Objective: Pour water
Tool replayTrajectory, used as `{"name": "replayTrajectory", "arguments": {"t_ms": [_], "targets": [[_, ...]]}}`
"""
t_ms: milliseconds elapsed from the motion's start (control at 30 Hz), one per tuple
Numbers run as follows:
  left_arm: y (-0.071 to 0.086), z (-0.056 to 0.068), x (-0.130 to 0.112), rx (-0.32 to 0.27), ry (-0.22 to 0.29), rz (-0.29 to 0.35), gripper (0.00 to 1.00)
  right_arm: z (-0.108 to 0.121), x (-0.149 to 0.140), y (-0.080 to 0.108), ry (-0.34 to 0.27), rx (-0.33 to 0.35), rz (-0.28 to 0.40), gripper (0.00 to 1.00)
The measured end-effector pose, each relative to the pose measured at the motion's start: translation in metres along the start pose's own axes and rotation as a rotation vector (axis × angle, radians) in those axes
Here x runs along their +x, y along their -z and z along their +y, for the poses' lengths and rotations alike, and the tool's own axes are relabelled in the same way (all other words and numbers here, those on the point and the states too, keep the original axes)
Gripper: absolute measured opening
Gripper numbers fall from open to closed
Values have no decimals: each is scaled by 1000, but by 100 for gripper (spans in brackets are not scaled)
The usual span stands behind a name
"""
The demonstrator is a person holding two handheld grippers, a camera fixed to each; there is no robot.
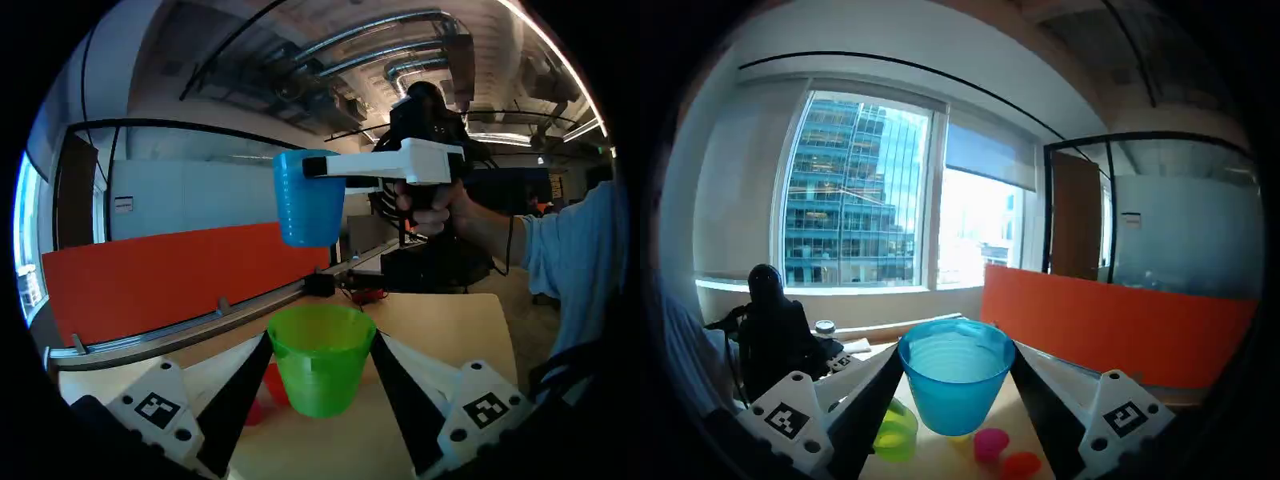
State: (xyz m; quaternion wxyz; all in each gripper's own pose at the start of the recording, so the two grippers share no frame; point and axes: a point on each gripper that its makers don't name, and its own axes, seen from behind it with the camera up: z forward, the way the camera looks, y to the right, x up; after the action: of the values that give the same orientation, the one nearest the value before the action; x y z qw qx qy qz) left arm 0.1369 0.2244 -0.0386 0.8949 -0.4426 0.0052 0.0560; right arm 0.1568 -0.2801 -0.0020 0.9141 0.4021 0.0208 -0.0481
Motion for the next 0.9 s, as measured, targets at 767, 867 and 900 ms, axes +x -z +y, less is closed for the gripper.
{"name": "replayTrajectory", "arguments": {"t_ms": [767, 867, 900], "targets": [[9, -21, -23, 37, -10, -81, 87, 16, -44, 13, 59, -39, -91, 93], [12, -26, -28, 47, -11, -96, 87, 18, -52, 19, 64, -45, -102, 93], [13, -27, -29, 50, -12, -100, 87, 19, -54, 20, 65, -47, -106, 93]]}}
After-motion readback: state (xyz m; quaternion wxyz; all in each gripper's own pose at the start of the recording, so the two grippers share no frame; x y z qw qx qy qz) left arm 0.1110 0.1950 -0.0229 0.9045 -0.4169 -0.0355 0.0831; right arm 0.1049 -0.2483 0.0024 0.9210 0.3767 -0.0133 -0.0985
